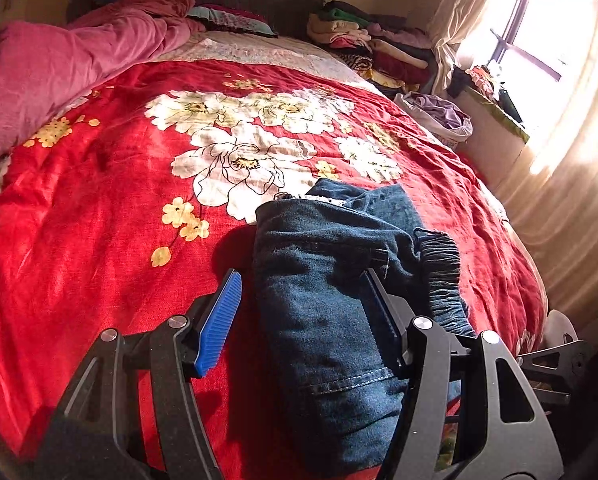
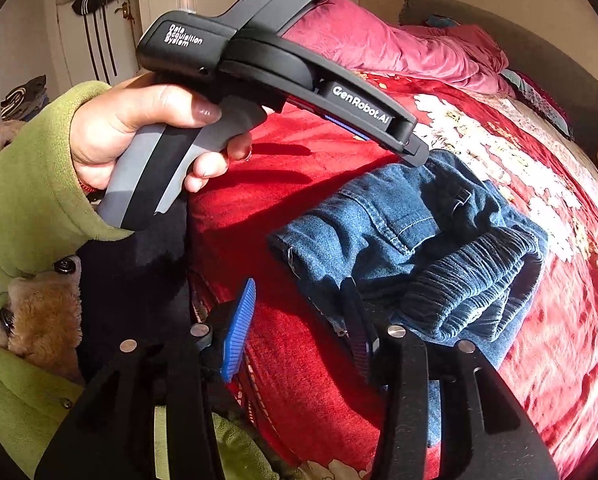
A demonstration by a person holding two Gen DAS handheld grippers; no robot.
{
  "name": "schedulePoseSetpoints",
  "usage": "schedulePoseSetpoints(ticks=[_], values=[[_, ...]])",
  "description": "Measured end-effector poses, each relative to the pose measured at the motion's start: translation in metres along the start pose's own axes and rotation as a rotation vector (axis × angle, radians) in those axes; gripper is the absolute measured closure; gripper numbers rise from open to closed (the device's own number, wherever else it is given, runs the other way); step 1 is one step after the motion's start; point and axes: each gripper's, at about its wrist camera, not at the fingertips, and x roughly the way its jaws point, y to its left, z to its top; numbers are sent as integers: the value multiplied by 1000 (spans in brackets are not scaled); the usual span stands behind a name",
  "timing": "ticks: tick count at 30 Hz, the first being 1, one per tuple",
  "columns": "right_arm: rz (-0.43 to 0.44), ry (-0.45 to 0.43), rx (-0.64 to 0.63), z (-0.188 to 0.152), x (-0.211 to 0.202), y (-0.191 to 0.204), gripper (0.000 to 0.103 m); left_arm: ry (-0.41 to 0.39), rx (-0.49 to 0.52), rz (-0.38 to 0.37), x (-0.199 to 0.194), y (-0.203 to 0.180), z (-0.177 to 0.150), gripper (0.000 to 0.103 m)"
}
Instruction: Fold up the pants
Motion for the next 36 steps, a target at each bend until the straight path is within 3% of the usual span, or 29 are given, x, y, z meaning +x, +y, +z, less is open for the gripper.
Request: schedulePoseSetpoints(ticks=[14,21,23,36], values=[[-9,-92,43,11,-23,-3,44,-60,-2,18,-31,-3,-4,41],[-58,-161,89,13,-45,-11,40,-84,-4,30,-43,-4,-6,34],[-86,-185,101,14,-51,-15,30,-90,-4,30,-47,-4,-7,33],[-215,-276,250,5,-87,-57,30,-132,1,54,-66,-9,-7,19]])
